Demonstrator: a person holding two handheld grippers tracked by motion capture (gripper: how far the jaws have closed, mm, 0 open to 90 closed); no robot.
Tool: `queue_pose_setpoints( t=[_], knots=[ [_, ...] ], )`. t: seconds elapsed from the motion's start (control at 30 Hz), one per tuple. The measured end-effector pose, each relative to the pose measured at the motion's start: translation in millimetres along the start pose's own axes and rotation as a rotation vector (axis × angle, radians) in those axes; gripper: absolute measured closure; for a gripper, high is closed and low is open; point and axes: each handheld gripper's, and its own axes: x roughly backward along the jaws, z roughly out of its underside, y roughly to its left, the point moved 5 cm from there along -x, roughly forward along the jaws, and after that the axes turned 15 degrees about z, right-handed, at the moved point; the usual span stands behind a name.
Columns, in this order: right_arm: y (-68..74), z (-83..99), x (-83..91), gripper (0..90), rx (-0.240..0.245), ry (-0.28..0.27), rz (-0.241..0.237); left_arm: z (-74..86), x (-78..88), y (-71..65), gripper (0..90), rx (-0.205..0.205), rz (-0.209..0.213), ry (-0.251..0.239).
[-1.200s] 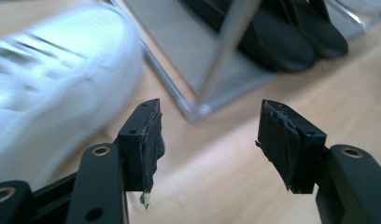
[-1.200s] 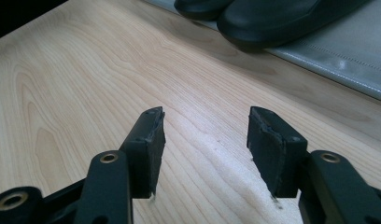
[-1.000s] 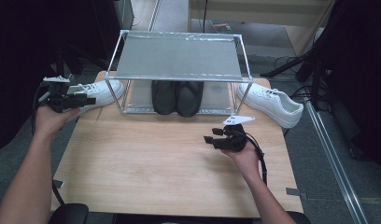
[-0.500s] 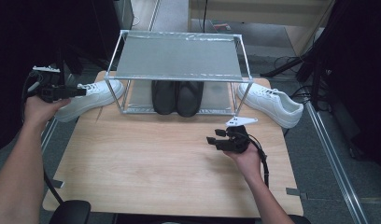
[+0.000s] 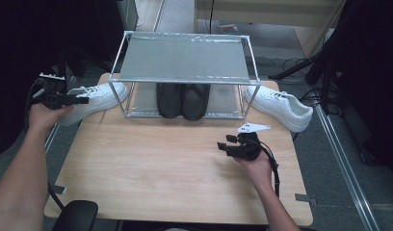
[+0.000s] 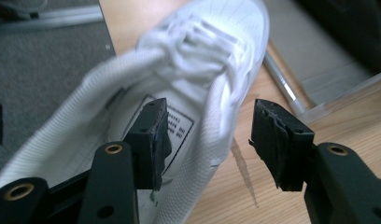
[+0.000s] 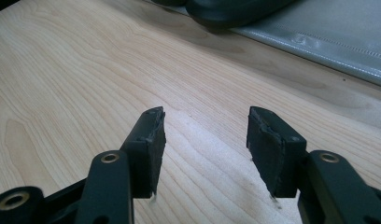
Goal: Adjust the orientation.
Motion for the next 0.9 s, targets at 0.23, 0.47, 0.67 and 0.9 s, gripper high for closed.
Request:
queue_pose_setpoints(
  t=[0.23, 0.47, 0.67, 0.9],
  knots=[
    [-1.7, 1.4, 0.2, 48.0, -0.002, 0.001, 0.004, -0.3, -13.6, -4.1, 54.3, -0.009, -0.003, 0.012],
    [-3.2, -1.1, -1.5, 48.1, -0.027, -0.010, 0.003, -0.5, -14.7, -6.0, 66.4, 0.022, -0.036, 0.043],
    [-3.5, -0.9, -2.7, 48.0, -0.024, -0.007, 0.004, 1.2, -14.3, -10.1, 76.3, 0.023, -0.023, 0.070],
    [-3.4, -1.2, -1.5, 47.7, -0.030, -0.007, -0.001, 0.0, -18.7, -19.5, 81.8, 0.025, -0.023, 0.086]
  ],
)
